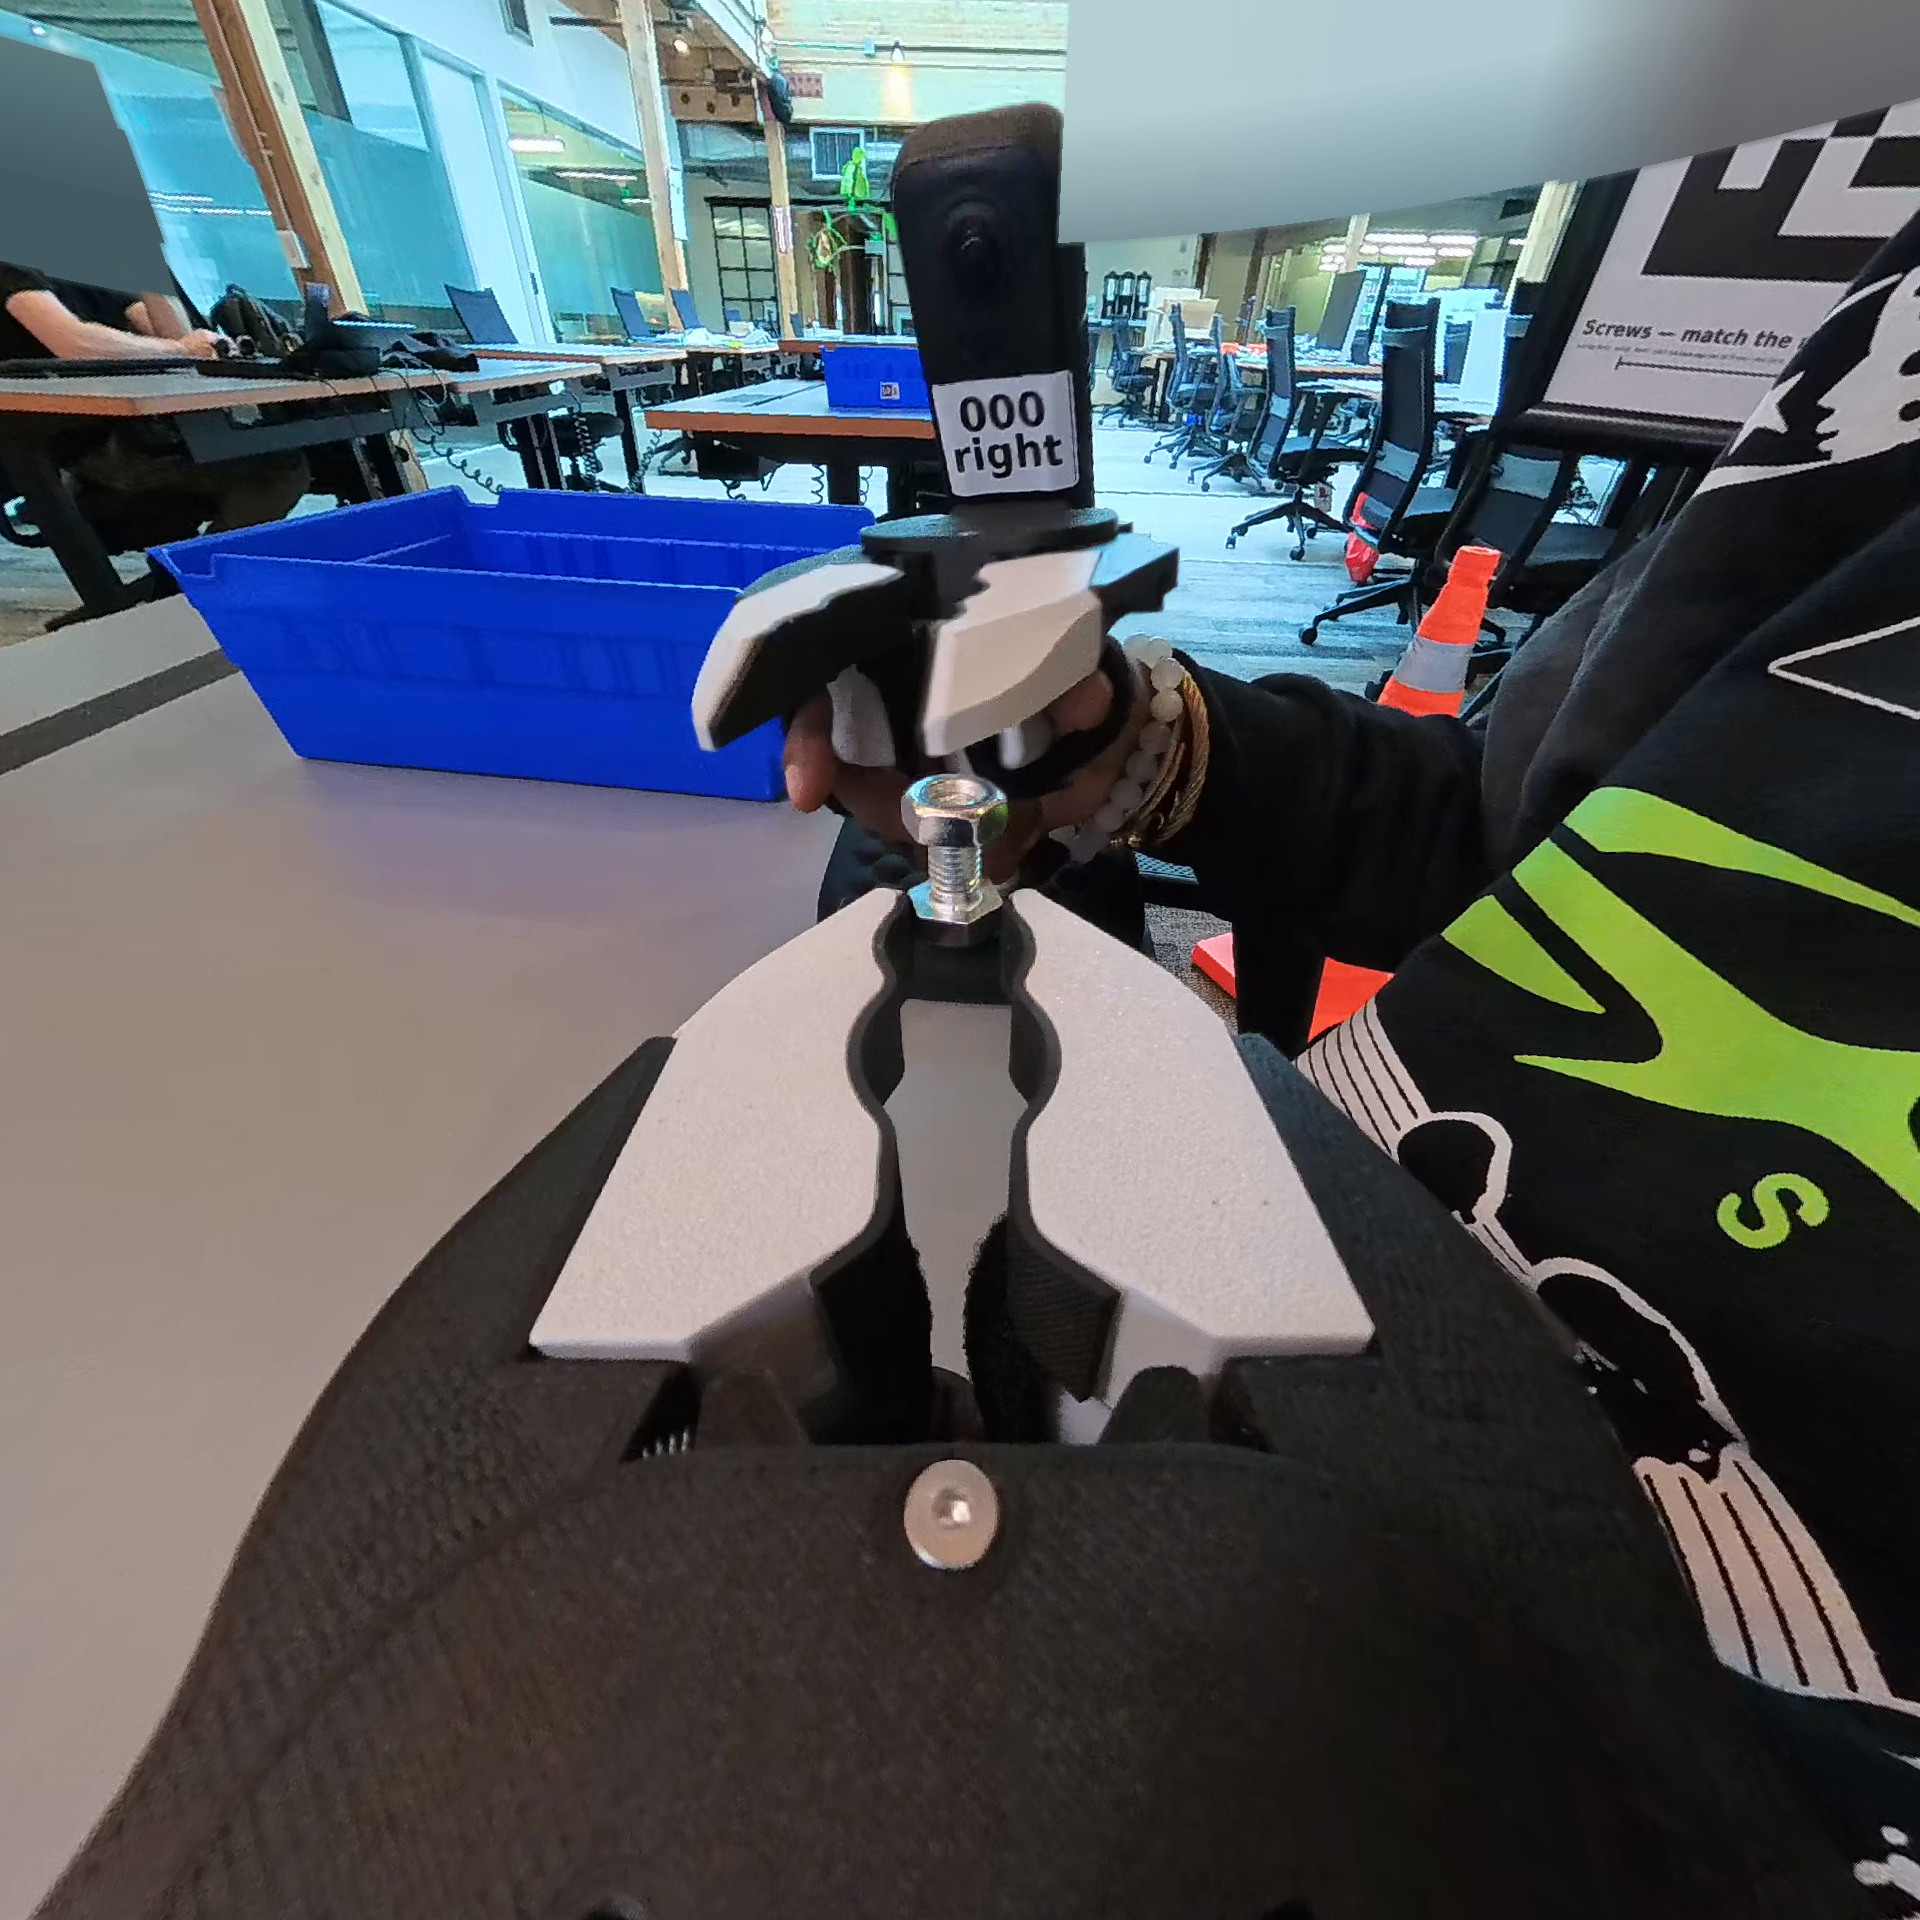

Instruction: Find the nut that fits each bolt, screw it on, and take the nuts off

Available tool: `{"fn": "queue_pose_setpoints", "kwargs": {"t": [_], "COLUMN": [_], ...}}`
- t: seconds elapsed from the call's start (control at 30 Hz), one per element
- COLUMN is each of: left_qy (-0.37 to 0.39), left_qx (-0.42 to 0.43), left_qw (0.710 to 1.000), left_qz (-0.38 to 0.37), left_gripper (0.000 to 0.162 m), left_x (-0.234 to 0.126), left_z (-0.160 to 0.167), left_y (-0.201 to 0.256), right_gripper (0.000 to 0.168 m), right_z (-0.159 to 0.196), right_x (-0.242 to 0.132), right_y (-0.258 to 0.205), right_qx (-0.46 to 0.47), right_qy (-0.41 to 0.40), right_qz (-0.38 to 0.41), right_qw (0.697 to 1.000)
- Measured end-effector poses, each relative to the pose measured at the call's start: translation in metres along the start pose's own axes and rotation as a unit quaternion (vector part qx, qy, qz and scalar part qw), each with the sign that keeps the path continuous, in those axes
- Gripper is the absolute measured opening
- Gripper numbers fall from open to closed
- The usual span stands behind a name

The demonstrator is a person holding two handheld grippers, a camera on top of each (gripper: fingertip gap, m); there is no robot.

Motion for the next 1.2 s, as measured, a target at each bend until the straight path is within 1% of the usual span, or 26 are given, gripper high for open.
{"fn": "queue_pose_setpoints", "kwargs": {"t": [0.13,0.27,0.4,0.53,0.67,0.73,0.77,0.8,0.9,1.03,1.2], "left_qy": [-0.003,-0.006,-0.004,-0.005,-0.003,-0.003,-0.002,0.001,-0.002,-0.003,-0.006], "left_qx": [0.001,0.002,0.003,0.003,0.001,-0.001,-0.002,0.0,0.001,0.0,-0.002], "left_qw": [1.0,1.0,1.0,1.0,1.0,1.0,1.0,1.0,1.0,1.0,1.0], "left_qz": [-0.001,-0.002,-0.002,0.001,0.001,-0.001,-0.001,0.004,0.001,-0.001,-0.008], "left_gripper": [0.016,0.016,0.016,0.016,0.016,0.016,0.015,0.015,0.016,0.016,0.016], "left_x": [0.0,0.001,0.001,0.001,0.001,0.001,0.0,0.0,0.0,0.001,0.001], "left_z": [0.0,0.001,0.001,0.001,0.0,0.001,0.001,0.0,0.0,0.001,0.001], "left_y": [0.0,0.0,0.0,0.001,0.001,0.0,0.0,0.001,0.001,0.001,-0.001], "right_gripper": [0.049,0.052,0.053,0.053,0.055,0.054,0.043,0.038,0.036,0.034,0.031], "right_z": [0.001,0.004,0.007,0.007,0.005,0.004,0.003,0.001,-0.001,-0.005,0.0], "right_x": [0.012,0.03,0.04,0.036,0.023,0.015,0.011,0.006,-0.003,-0.001,0.013], "right_y": [-0.01,-0.017,-0.016,-0.012,-0.008,-0.005,-0.001,0.003,0.007,-0.003,-0.02], "right_qx": [0.001,0.002,-0.003,-0.003,-0.009,-0.008,-0.008,-0.01,-0.015,-0.013,-0.014], "right_qy": [-0.005,-0.015,-0.026,-0.025,-0.023,-0.023,-0.019,-0.013,-0.008,-0.01,-0.061], "right_qz": [-0.029,-0.045,-0.043,-0.035,-0.023,-0.015,-0.004,0.012,0.023,-0.005,-0.045], "right_qw": [1.0,0.999,0.999,0.999,0.999,1.0,1.0,1.0,1.0,1.0,0.997]}}
Point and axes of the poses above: each gripper's, where its closed fingertips meet, x out along the fingers, z out of its underside, y = z × x across the jaws, the point moved 3 cm from there along -x, back along the fingers, and after that the axes turned 11 degrees about x, right-handed, at the moved point
